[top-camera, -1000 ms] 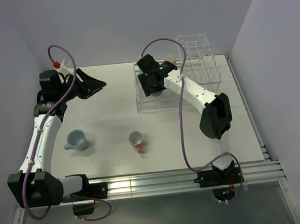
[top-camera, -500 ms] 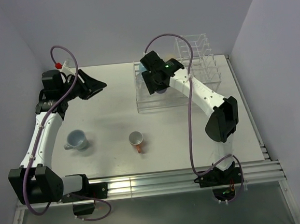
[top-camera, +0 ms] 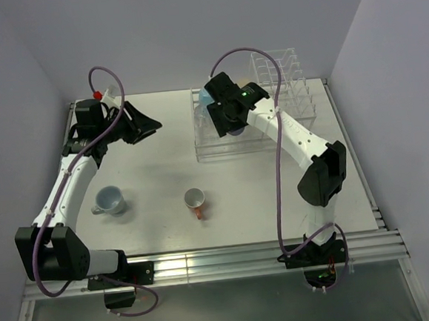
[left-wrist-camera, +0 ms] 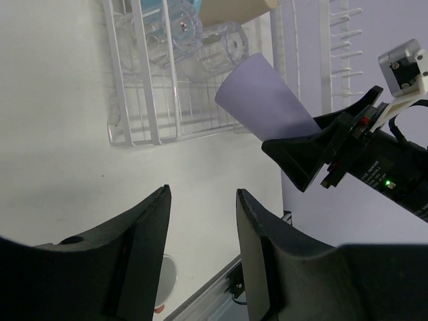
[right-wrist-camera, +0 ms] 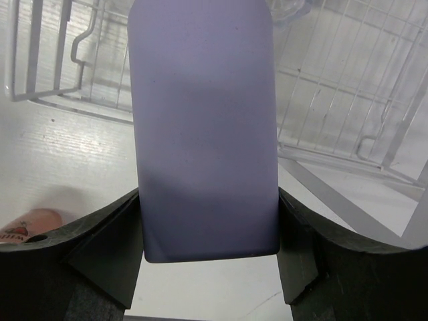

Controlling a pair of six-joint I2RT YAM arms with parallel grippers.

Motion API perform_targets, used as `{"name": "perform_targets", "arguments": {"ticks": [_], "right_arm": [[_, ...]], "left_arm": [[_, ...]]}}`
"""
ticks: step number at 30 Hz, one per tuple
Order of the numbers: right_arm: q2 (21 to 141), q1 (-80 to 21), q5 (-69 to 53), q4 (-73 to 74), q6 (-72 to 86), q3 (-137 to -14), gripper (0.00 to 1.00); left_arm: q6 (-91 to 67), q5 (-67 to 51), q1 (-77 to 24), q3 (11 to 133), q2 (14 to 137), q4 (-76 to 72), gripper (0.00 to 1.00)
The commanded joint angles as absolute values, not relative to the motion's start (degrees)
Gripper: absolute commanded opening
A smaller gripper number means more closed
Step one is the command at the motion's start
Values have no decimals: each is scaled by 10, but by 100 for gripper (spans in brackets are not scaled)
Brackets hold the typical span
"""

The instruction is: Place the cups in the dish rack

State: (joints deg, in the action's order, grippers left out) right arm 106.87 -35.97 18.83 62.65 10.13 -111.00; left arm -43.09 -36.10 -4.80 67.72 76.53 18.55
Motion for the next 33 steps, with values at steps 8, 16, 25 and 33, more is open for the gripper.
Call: {"name": "perform_targets", "arguments": {"ticks": [8,16,25,33], "right_arm": [[1122,-352,161,687,75,-1185,0],[1174,-351,156,722,60,-1251,0],[1192,-350,148,723,52,-1245,0],[1206,-350,139,722,45,-1247,0]], "left_arm": [[-414,-350,-62,673,778,174,50],[-402,-351,-62,675,787,183,49],[-398,-352,-63,677,797,185,49],[-394,-351,-63,672,800,186,49]]}}
